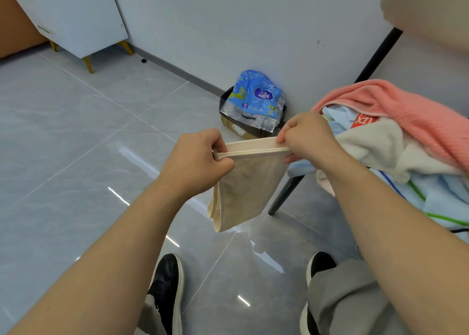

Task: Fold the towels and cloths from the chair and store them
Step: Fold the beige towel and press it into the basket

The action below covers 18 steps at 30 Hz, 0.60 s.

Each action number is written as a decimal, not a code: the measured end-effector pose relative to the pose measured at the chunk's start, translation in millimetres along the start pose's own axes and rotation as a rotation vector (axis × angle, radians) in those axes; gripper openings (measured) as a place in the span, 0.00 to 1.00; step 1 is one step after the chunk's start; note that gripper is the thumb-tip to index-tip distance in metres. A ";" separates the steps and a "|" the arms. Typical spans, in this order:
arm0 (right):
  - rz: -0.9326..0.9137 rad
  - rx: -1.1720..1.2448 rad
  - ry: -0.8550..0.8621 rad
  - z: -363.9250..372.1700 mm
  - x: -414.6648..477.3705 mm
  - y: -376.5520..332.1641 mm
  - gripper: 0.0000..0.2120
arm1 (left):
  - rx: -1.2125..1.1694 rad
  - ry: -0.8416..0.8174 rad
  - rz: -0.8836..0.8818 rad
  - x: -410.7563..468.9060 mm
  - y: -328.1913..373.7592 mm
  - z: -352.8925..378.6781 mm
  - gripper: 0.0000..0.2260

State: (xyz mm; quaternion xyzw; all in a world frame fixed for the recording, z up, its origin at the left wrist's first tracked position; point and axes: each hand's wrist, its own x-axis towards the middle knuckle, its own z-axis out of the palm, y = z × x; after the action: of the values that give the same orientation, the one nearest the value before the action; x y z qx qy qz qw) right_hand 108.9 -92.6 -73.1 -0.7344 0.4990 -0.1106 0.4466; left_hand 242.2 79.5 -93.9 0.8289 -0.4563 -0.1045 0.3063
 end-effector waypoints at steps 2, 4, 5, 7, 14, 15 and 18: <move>-0.004 0.045 0.016 1.1 0.2 1.7 0.14 | -0.012 -0.014 -0.003 -0.4 0.4 -0.3 0.08; -0.005 0.104 -0.018 3.0 0.5 2.9 0.16 | -0.006 -0.054 0.020 -0.7 0.2 -0.2 0.13; -0.003 0.125 -0.040 3.6 3.1 5.4 0.17 | 0.020 -0.072 0.041 -0.9 -0.9 0.1 0.17; -0.015 0.121 -0.059 4.5 5.5 6.8 0.17 | 0.107 -0.080 0.096 0.2 -3.9 1.5 0.18; -0.077 0.030 -0.055 8.8 10.3 8.1 0.18 | 0.260 -0.100 0.077 2.7 -9.4 9.1 0.14; -0.082 0.018 -0.064 8.7 9.6 8.2 0.18 | 0.247 -0.089 0.060 3.6 -9.3 9.5 0.15; -0.132 -0.026 -0.112 5.9 11.0 11.9 0.15 | 0.158 -0.057 -0.004 5.8 -9.2 7.1 0.17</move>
State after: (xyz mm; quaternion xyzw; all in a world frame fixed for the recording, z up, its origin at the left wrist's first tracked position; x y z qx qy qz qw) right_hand 110.2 -99.7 -88.8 -0.7763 0.4254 -0.0923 0.4560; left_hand 248.6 75.5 -104.5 0.8482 -0.4698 -0.0924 0.2266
